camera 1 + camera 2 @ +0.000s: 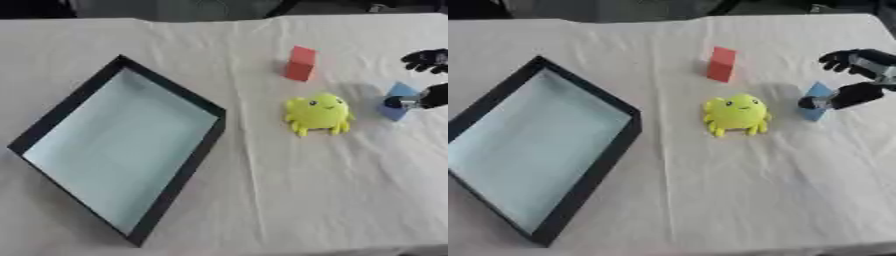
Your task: Pick up objects on the table and place them in the box.
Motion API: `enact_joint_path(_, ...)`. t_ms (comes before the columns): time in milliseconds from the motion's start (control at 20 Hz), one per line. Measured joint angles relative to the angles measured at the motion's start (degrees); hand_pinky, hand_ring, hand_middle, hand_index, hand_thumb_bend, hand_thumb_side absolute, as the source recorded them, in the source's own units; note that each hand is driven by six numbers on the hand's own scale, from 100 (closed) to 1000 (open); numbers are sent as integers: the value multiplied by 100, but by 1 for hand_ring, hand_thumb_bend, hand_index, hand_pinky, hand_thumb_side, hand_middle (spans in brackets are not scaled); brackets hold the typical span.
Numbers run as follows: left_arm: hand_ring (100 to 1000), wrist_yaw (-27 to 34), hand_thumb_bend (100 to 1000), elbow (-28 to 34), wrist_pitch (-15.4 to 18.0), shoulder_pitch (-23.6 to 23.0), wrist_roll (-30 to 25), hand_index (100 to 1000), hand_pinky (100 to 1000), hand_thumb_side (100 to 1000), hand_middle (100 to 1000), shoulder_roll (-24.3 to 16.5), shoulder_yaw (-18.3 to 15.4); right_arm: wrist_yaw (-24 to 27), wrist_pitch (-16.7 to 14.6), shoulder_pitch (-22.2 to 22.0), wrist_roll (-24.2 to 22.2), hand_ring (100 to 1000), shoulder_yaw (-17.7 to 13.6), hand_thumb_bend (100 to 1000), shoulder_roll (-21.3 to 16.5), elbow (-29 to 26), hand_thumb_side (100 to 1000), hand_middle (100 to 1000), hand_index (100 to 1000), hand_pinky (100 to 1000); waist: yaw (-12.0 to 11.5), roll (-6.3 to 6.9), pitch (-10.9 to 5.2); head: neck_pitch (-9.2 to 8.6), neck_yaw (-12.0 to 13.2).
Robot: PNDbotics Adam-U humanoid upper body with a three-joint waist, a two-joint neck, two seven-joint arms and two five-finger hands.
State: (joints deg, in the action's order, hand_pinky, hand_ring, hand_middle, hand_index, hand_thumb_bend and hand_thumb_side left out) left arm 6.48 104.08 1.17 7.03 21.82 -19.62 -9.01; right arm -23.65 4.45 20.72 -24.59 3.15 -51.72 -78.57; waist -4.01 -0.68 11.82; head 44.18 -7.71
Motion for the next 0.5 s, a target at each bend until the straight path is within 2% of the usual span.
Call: enact_joint_path(500, 574, 0, 424, -18, 0, 0, -19, 781, 798, 660, 791, 5, 0, -232, -49, 214, -25, 894, 42, 607, 31, 456, 494, 834, 924, 907, -26, 22, 62, 0, -7)
